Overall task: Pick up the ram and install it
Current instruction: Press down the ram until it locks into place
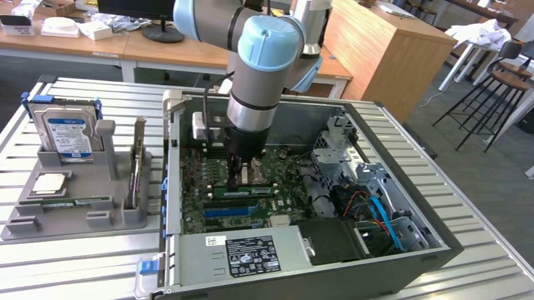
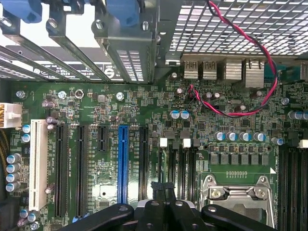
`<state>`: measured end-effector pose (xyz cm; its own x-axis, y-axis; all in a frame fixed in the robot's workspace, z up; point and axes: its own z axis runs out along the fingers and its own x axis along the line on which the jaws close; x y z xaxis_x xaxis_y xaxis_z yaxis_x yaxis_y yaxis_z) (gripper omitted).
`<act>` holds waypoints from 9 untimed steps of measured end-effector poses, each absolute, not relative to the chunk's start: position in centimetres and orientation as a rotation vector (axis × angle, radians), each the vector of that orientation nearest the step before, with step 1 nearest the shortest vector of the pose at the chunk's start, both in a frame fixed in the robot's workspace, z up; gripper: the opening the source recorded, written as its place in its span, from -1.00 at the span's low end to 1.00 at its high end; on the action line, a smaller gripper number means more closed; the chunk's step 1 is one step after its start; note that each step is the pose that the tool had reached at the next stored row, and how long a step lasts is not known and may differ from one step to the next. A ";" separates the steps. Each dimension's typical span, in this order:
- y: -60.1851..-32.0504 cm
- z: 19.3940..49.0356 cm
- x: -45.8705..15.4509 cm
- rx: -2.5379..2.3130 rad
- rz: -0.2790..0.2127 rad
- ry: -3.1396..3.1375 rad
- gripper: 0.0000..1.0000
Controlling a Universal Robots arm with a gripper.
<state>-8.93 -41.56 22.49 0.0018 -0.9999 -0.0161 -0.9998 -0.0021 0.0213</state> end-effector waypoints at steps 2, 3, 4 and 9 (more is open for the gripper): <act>-41.6 22.5 -8.9 2.221 -0.042 -2.217 -0.80; -41.6 22.5 -8.9 2.221 -0.041 -2.217 -0.80; -41.6 22.4 -8.9 2.221 -0.041 -2.217 -0.80; -41.6 22.4 -8.9 2.222 -0.040 -2.217 -0.80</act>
<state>-8.94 -41.57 22.41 0.0018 -0.9999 -0.0161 -0.9998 -0.0021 0.0198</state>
